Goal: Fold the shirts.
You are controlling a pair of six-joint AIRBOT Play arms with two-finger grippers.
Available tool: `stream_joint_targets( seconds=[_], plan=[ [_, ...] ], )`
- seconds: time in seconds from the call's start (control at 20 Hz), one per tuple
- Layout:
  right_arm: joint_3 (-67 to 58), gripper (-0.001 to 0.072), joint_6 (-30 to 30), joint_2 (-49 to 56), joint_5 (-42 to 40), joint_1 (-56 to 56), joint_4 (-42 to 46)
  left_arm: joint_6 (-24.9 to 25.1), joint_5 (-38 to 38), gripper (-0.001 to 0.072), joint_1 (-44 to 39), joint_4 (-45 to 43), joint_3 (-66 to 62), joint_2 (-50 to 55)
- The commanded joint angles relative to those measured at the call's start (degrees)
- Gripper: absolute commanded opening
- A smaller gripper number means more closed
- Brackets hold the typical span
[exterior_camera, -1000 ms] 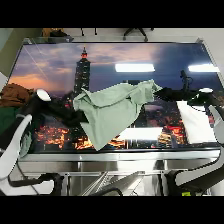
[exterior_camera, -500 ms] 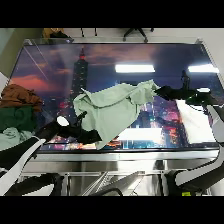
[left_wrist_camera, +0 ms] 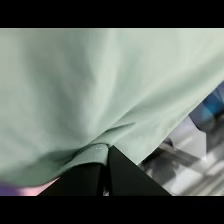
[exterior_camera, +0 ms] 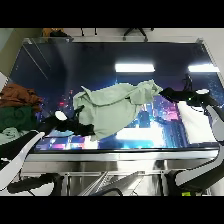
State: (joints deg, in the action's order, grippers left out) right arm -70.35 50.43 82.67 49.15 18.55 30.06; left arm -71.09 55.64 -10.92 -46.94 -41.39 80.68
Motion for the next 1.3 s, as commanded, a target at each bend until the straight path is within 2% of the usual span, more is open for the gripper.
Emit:
stream_joint_targets(
  seconds=[0.0, 0.2, 0.35, 0.4, 0.45, 0.5, 0.55, 0.75, 0.8, 0.85, 1.0, 1.05, 1.1, 1.25],
  plan=[
    [0.0, 0.0462, -0.4, 1.7, 3.1, -1.8, -1.9, 1.7, 2.1, 0.0012, 9.2, 0.4, -0.7, -2.8],
    [-0.1, 0.0461, -4.2, 0.2, 10.3, -6.1, -6.1, 3.5, 2.9, 0.0013, 17.9, 0.4, -0.7, -4.7],
    [-0.1, 0.0459, -4.1, 0.3, 9.0, -8.7, -5.3, 5.7, 2.6, 0.0013, 20.1, 0.4, -0.7, -4.6],
    [-0.1, 0.035, -4.1, 0.4, 7.3, -9.1, -5.3, 6.1, 2.4, 0.0013, 20.8, 0.4, -0.7, -4.6],
    [-0.1, 0.0095, -4.1, 0.4, 5.7, -9.3, -5.3, 6.4, 2.4, 0.0013, 21.2, 0.4, -0.7, -4.7],
    [-0.1, 0.0084, -4.1, 0.2, 4.6, -9.2, -5.4, 6.6, 2.6, 0.0013, 21.8, 0.4, -0.8, -4.7],
    [-0.1, 0.0023, -4.1, 0.0, 3.8, -9.0, -5.4, 6.7, 3.0, 0.0013, 22.4, 0.4, -1.4, -4.7],
    [-0.3, 0.0026, -0.9, -0.3, 5.6, -7.2, -5.3, 6.7, 5.5, 0.0013, 24.3, 0.4, -6.1, -4.7],
    [-0.3, 0.0119, -0.9, -0.4, 8.2, -6.7, -5.4, 6.8, 6.4, 0.0013, 24.3, 0.4, -7.3, -4.7],
    [-0.3, 0.0302, -0.9, -0.9, 10.7, -6.2, -5.2, 6.8, 7.4, 0.0013, 24.3, -0.1, -8.1, -4.7],
    [-0.3, 0.0307, -0.9, -2.8, 14.0, -3.0, -3.5, 6.7, 8.2, 0.0013, 24.3, -1.8, -9.8, -4.7],
    [-0.3, 0.0379, -0.1, -3.5, 14.1, -1.7, -2.0, 6.8, 8.2, 0.0013, 24.8, -2.0, -9.8, -4.7],
    [-0.3, 0.0526, 2.4, -3.8, 14.1, -0.2, 0.7, 6.8, 8.1, 0.0013, 24.8, -2.7, -9.8, -4.6],
    [-0.1, 0.0543, 7.5, -1.8, 14.2, 1.5, 7.8, 6.8, 7.2, 0.0013, 24.8, -4.5, -9.6, -4.5]
  ],
)
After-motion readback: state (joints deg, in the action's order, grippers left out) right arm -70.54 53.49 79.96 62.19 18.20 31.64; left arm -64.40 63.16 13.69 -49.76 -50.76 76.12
